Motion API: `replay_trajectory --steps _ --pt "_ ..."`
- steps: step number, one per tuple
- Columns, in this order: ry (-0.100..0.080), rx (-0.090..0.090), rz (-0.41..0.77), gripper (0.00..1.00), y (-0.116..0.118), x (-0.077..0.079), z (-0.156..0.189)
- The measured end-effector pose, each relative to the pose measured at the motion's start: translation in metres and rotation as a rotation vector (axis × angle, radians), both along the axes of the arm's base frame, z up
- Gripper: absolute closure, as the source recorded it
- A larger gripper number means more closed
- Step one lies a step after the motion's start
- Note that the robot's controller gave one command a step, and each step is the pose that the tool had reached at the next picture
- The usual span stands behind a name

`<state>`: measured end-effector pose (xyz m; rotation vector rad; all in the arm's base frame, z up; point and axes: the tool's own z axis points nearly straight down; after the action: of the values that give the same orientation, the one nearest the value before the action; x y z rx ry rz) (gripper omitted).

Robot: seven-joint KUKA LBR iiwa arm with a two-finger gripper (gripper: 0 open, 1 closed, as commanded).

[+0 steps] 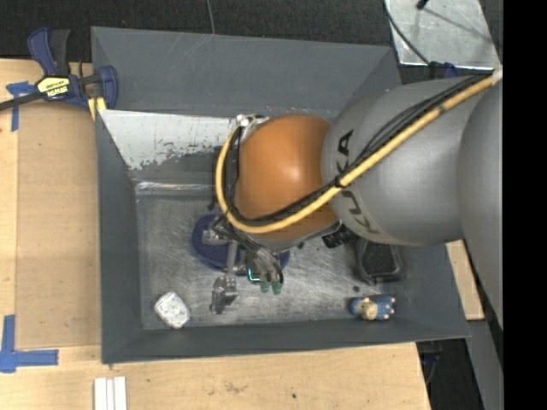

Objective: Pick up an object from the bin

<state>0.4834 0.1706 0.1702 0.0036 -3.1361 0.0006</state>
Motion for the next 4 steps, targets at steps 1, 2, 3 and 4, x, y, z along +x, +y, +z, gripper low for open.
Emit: replay_trajectory --steps 1,2,3,4 --pt "-0.009 -0.001 0.103 0.0 -0.043 0.074 -0.071" --pt "-0.01 0.002 0.105 1.0 -0.04 0.073 -0.066" --pt "-0.016 0.001 0.512 1.0 -0.042 0.104 0.073" --pt "-0.01 0.003 0.51 0.0 -0.042 0.103 0.071"
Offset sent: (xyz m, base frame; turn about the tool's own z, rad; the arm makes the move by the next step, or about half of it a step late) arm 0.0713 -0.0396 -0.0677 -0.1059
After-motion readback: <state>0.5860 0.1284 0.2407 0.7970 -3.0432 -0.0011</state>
